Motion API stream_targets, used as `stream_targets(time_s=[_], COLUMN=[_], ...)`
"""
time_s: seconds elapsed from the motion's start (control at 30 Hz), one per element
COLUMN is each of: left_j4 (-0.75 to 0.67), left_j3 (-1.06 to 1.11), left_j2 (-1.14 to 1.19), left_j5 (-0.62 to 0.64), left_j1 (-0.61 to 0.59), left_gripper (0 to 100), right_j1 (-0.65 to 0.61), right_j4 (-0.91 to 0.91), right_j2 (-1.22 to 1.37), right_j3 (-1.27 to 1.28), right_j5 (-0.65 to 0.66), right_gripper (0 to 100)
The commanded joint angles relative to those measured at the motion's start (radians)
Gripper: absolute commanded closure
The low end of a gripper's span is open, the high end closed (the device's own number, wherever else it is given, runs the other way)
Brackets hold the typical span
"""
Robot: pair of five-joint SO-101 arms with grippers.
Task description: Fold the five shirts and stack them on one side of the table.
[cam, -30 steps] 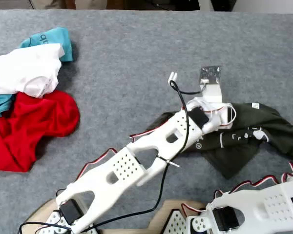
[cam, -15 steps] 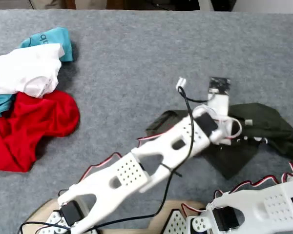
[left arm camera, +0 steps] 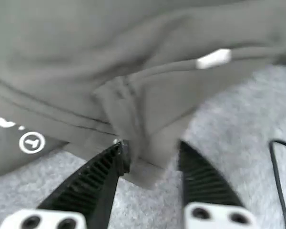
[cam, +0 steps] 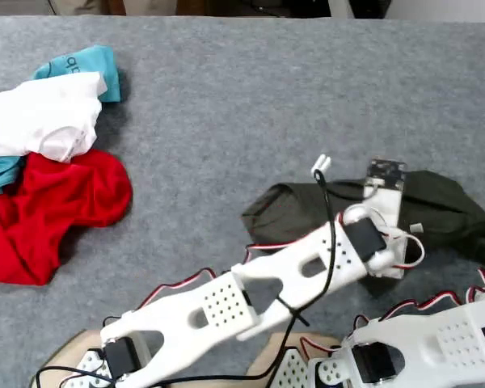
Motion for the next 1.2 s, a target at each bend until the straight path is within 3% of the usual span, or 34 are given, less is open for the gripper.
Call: stream_targets(time_s=[0.0,0.23,0.6,1.17], left_j4=[0.003,-0.011,-0.014,-0.015], left_j3=[-0.020,-0.104,-0.052,0.081], left_j2=[-0.018,-0.016,-0.015,-0.015], left_j5=[0.054,0.058,0.058,0.058], left_j1=[-0.077,-0.252,-0.115,-0.091], left_gripper=[74,74,74,74], right_j1=[-0.007,-0.012,-0.051,-0.051], right_j4=[-0.020,-0.021,-0.021,-0.021], right_j2=[-0.008,-0.004,-0.004,-0.002], right_j3=[-0.031,-0.045,-0.039,-0.042], right_j5=[0.038,0.049,0.049,0.049], right_gripper=[99.3,99.3,99.3,99.3])
